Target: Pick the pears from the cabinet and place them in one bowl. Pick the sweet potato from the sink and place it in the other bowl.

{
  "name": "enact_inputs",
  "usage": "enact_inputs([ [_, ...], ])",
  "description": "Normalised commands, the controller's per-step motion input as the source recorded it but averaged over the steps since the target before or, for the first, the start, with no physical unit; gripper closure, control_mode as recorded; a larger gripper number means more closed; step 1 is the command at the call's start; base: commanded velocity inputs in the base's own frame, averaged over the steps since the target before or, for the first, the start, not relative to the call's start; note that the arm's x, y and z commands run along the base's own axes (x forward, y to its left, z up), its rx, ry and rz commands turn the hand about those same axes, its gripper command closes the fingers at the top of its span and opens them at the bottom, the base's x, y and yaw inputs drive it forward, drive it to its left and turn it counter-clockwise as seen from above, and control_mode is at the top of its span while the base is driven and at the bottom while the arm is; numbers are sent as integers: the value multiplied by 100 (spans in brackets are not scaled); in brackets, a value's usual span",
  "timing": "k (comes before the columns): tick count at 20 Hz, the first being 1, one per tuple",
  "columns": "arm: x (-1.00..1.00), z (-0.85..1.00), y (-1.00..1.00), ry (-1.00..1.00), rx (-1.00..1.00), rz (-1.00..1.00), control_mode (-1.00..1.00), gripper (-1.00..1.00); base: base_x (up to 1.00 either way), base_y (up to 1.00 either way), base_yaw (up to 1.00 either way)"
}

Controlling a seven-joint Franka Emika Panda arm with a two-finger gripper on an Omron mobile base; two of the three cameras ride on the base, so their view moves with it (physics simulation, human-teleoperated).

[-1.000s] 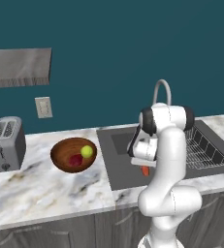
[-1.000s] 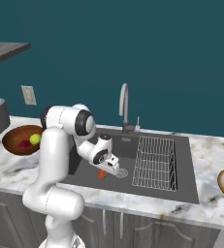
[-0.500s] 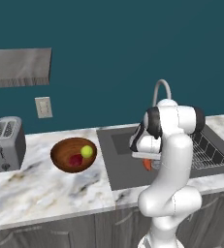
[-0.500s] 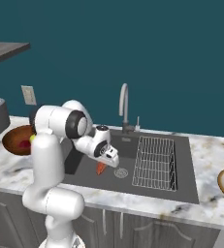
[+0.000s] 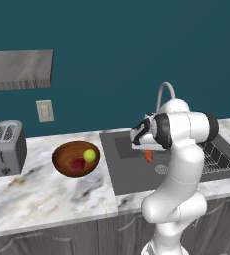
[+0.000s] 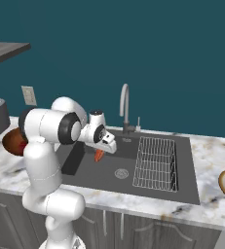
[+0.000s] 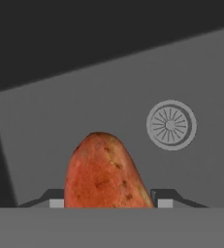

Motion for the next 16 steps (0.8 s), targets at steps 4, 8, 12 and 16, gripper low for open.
enact_inputs([
  [4, 10, 93, 0, 0, -2, 0, -100, 100, 0, 0, 0],
  [8, 0, 95, 0, 0, 0, 0, -100, 100, 0, 0, 0],
  [12, -17, 79, 3, 0, 0, 0, -100, 100, 0, 0, 0],
  [16, -45, 42, 4, 0, 0, 0, -100, 100, 0, 0, 0],
])
